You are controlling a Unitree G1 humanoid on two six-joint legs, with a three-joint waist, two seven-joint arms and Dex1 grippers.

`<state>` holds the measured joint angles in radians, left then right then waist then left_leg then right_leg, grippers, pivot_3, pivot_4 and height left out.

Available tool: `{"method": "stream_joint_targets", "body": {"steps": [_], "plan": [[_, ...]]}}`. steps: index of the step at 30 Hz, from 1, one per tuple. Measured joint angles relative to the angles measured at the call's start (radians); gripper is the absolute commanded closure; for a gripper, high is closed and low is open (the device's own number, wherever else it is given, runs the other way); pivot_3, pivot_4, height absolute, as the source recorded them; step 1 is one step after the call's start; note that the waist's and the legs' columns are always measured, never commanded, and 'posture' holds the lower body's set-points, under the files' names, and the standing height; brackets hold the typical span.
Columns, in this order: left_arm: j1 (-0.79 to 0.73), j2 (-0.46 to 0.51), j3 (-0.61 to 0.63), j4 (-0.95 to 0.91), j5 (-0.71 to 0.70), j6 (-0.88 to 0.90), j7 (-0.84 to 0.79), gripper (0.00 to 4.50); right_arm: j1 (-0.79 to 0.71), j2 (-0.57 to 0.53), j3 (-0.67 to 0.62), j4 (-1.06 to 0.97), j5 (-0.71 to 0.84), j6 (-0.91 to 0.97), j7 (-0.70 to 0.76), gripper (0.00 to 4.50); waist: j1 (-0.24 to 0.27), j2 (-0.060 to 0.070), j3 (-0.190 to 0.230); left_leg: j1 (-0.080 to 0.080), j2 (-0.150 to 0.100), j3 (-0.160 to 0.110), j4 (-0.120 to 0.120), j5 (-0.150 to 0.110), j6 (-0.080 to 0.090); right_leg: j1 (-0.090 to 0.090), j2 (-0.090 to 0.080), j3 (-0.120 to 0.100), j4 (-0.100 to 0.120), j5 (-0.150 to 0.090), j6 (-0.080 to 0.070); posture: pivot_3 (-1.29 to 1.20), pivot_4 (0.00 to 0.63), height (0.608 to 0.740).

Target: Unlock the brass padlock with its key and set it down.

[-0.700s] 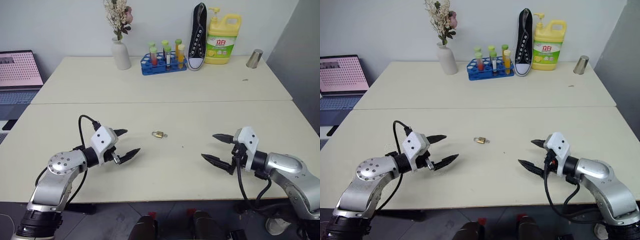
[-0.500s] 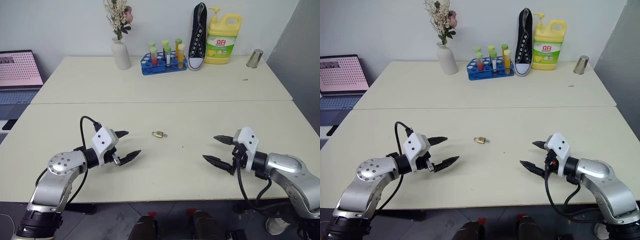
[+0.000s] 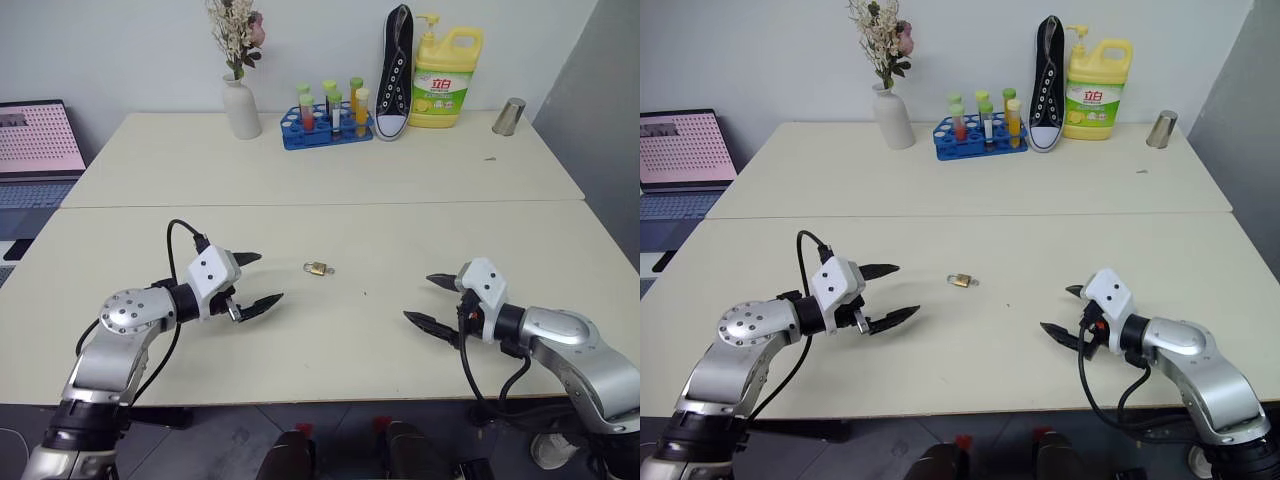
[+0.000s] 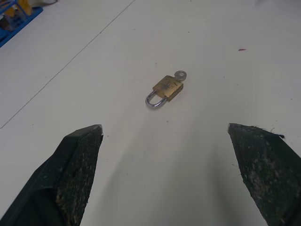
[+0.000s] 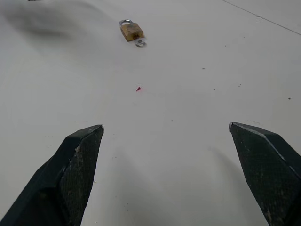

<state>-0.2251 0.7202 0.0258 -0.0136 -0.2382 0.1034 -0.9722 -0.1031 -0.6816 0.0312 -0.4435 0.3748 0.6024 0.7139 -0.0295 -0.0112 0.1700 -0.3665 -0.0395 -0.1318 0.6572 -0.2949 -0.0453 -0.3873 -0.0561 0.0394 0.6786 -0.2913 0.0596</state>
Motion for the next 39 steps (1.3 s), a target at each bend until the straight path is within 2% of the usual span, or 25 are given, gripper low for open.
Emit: {"method": "stream_joint_targets", "body": {"steps": [7,11,14,18,28,32,39], "plan": [[-0.239,-0.031,-0.142,0.285,0.095,-0.175,-0.135,0.0,-0.038,-0.005,0.009,-0.085,0.05,0.169,-0.019,0.02,0.002,0.0,0.0,-0.001,-0.002,0.0,0.0,0.0,0.0,0.0,0.0,-0.001,0.0,0.0,0.0,0.0,0.15,0.74],[-0.404,-0.121,-0.185,0.514,0.147,-0.286,-0.155,0.0,-0.088,0.013,-0.005,-0.122,0.1,0.263,-0.051,0.02,0.002,-0.003,0.002,-0.003,-0.002,-0.002,0.001,0.0,0.0,-0.001,0.0,-0.003,0.0,0.0,0.0,0.0,0.15,0.74],[-0.47,-0.16,-0.199,0.622,0.168,-0.352,-0.178,0.0,-0.11,0.023,-0.024,-0.159,0.145,0.315,-0.069,0.02,-0.004,-0.003,0.002,-0.003,-0.002,-0.001,0.001,0.0,0.0,-0.002,0.0,-0.002,0.0,0.0,0.0,0.0,0.15,0.74],[-0.592,-0.223,-0.239,0.863,0.223,-0.43,-0.209,0.0,-0.121,0.034,-0.052,-0.22,0.233,0.397,-0.088,0.02,0.0,-0.004,0.003,-0.006,-0.003,-0.003,0.003,0.0,0.0,-0.002,0.0,-0.004,0.0,0.0,0.0,0.0,0.15,0.74],[-0.736,-0.271,-0.257,1.151,0.311,-0.545,-0.249,0.0,-0.097,0.014,-0.122,-0.3,0.331,0.485,-0.142,0.02,-0.002,-0.006,0.003,-0.008,-0.003,-0.003,0.004,0.0,0.0,-0.003,0.0,-0.006,0.0,0.0,0.0,0.0,0.15,0.74],[-0.754,-0.282,-0.255,1.184,0.324,-0.549,-0.277,0.88,-0.081,0.002,-0.131,-0.319,0.358,0.503,-0.154,0.0,-0.002,-0.006,0.003,-0.008,-0.003,-0.003,0.004,0.0,0.001,-0.003,0.0,-0.006,0.0,0.0,0.0,0.0,0.15,0.74],[-0.76,-0.292,-0.268,1.196,0.345,-0.55,-0.33,3.18,-0.084,-0.062,-0.151,-0.321,0.359,0.49,-0.148,0.0,-0.002,-0.006,0.003,-0.006,-0.003,-0.003,0.005,0.0,0.001,-0.001,0.0,-0.007,0.001,0.0,0.0,0.0,0.15,0.74]]}}
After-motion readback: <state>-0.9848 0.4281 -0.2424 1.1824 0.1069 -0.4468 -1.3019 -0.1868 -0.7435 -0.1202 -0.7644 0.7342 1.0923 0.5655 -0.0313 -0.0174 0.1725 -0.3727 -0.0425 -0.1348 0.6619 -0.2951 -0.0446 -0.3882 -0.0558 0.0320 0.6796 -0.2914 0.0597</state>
